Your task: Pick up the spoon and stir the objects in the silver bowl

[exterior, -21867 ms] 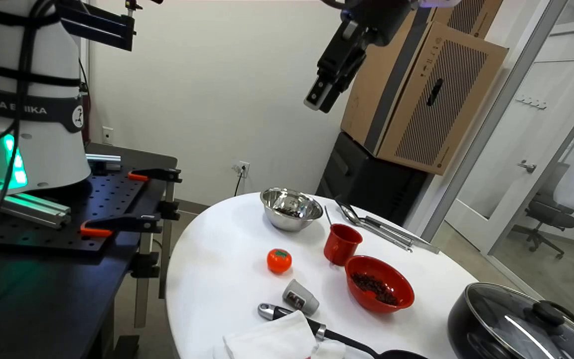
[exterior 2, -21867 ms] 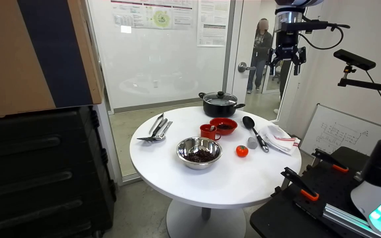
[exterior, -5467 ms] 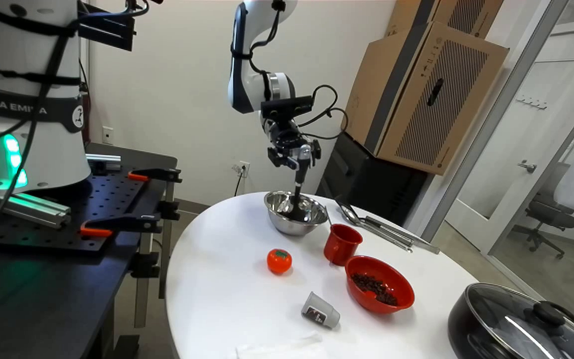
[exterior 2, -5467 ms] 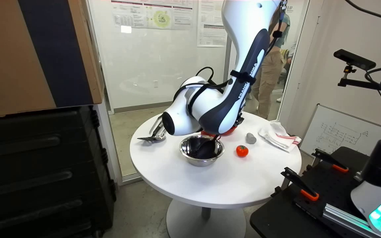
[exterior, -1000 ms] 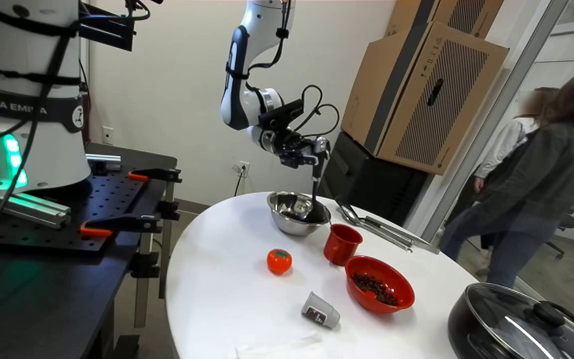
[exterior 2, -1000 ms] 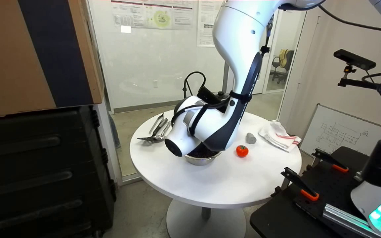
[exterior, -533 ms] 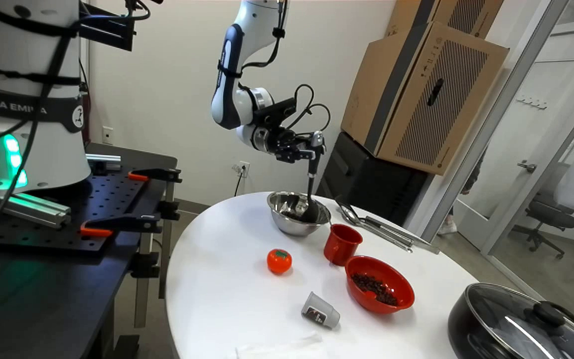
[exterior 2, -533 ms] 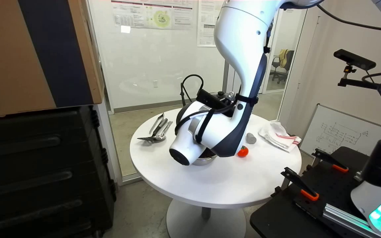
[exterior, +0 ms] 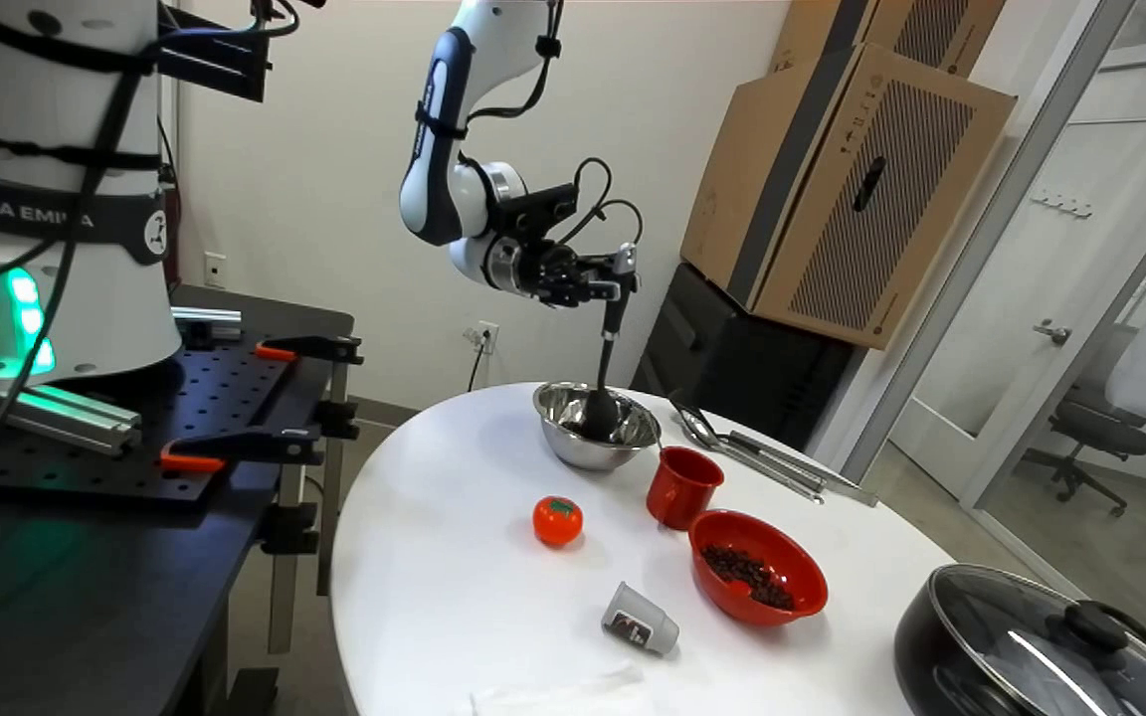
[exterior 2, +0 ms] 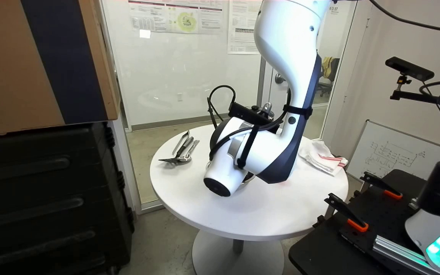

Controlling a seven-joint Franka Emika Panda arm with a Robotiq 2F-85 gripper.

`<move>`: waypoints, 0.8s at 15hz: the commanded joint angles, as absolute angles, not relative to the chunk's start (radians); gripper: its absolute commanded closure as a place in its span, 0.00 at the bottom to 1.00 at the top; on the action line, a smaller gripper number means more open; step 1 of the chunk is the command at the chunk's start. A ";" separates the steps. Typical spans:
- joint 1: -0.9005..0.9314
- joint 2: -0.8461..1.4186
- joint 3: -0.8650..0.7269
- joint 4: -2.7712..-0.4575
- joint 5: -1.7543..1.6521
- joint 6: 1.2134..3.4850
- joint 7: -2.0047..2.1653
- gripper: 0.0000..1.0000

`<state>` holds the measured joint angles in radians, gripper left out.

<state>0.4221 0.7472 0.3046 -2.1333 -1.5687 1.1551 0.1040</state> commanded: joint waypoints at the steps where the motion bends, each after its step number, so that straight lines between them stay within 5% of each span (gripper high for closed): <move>1: 0.410 0.694 0.341 -2.194 -1.568 1.156 0.037 0.90; 12: 0.409 0.723 0.382 -2.194 -1.547 1.209 0.042 0.90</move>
<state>0.4205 0.7227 0.3618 -2.1929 -1.5627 1.1849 0.0452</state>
